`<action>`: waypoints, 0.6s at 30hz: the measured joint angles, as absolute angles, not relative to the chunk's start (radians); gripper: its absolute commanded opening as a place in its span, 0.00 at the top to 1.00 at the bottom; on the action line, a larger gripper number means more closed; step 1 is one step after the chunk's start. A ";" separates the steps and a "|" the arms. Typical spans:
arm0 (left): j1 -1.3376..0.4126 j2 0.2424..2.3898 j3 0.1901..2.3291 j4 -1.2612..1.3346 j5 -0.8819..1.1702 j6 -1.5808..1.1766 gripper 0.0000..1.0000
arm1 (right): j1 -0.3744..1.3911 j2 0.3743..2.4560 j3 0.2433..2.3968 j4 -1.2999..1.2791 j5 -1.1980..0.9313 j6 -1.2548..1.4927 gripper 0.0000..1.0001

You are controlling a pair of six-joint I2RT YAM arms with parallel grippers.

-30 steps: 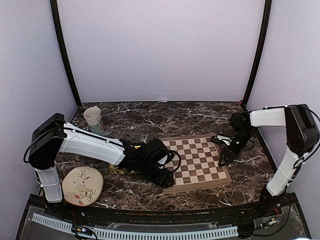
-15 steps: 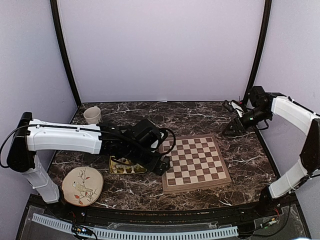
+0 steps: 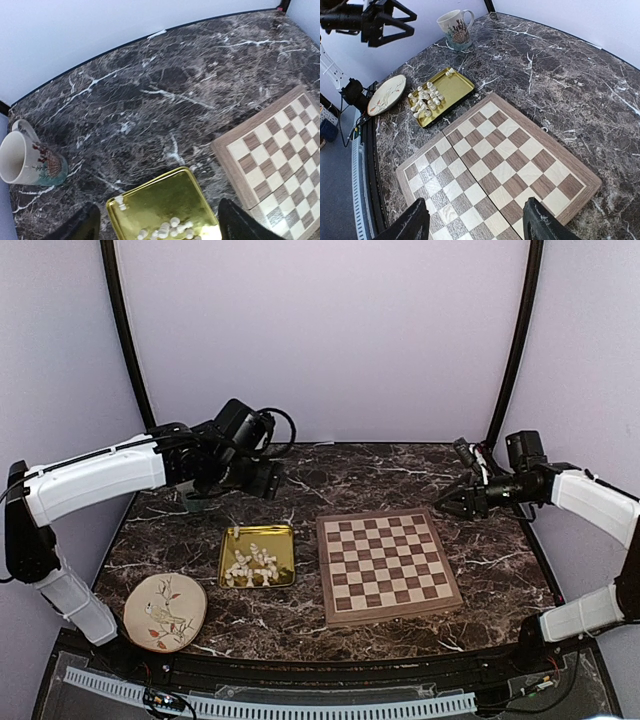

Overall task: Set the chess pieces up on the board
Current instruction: Pick up the queen from the storage box.

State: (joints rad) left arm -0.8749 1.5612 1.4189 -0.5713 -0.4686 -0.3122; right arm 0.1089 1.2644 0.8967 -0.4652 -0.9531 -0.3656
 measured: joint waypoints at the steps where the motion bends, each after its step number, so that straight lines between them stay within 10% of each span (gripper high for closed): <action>1: -0.847 1.565 1.419 -0.589 -0.459 -0.294 0.40 | 0.109 1.260 0.876 -0.451 -0.955 -0.374 0.37; 18: -0.671 1.580 1.199 -0.714 -0.112 -0.255 0.59 | 0.109 1.365 0.868 -0.450 -0.975 -0.467 0.40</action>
State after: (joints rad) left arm -0.6708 1.5799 1.1988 -0.7136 -0.1123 -0.2554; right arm 0.1085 1.3651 0.8684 -0.4503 -0.9752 -0.4675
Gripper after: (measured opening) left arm 0.453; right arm 0.600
